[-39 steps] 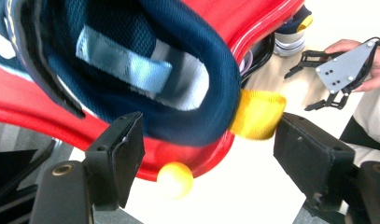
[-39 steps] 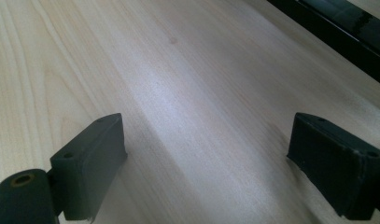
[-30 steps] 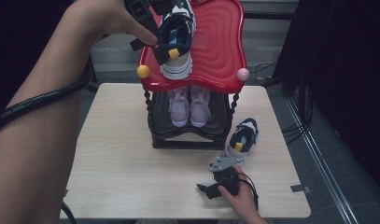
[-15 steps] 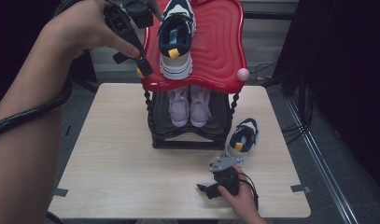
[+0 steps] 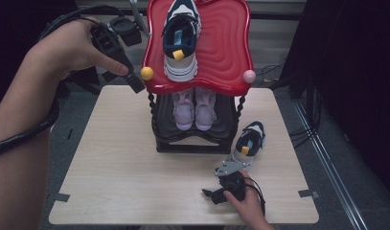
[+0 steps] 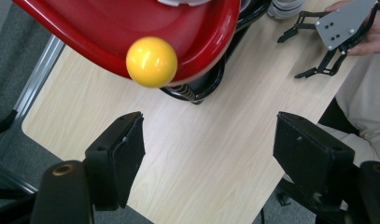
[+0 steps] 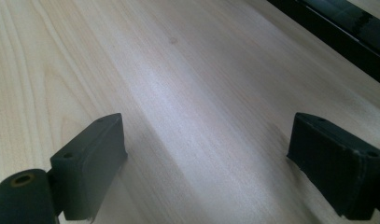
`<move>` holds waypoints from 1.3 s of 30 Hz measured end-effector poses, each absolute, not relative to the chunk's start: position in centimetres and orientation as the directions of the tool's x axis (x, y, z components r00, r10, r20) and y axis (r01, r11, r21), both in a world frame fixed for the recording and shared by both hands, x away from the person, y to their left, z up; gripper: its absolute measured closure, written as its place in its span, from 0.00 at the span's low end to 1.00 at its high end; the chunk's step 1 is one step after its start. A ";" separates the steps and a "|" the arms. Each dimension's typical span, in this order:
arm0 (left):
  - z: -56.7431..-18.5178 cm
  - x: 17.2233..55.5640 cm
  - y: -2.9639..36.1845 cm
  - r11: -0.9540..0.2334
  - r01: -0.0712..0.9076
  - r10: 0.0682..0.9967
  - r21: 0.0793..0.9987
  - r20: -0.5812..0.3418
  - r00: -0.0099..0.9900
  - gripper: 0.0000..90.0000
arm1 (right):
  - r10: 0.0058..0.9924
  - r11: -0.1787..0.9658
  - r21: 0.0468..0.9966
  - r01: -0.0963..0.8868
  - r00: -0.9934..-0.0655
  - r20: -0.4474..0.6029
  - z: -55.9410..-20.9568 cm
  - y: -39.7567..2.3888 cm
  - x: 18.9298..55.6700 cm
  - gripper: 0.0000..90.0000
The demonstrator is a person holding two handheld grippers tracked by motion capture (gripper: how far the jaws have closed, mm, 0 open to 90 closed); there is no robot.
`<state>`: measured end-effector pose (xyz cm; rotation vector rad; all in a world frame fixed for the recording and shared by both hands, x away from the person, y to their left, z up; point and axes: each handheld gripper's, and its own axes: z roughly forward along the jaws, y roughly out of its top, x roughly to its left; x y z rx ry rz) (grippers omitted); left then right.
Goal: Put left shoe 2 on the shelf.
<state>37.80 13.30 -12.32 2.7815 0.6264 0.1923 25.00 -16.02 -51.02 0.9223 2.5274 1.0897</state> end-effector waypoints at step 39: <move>-23.2 35.4 17.1 -0.849 0.445 0.456 0.283 -0.029 0.889 0.28 | 0.634 0.525 0.718 0.458 -0.773 0.029 -51.0 -16.0 25.0 0.11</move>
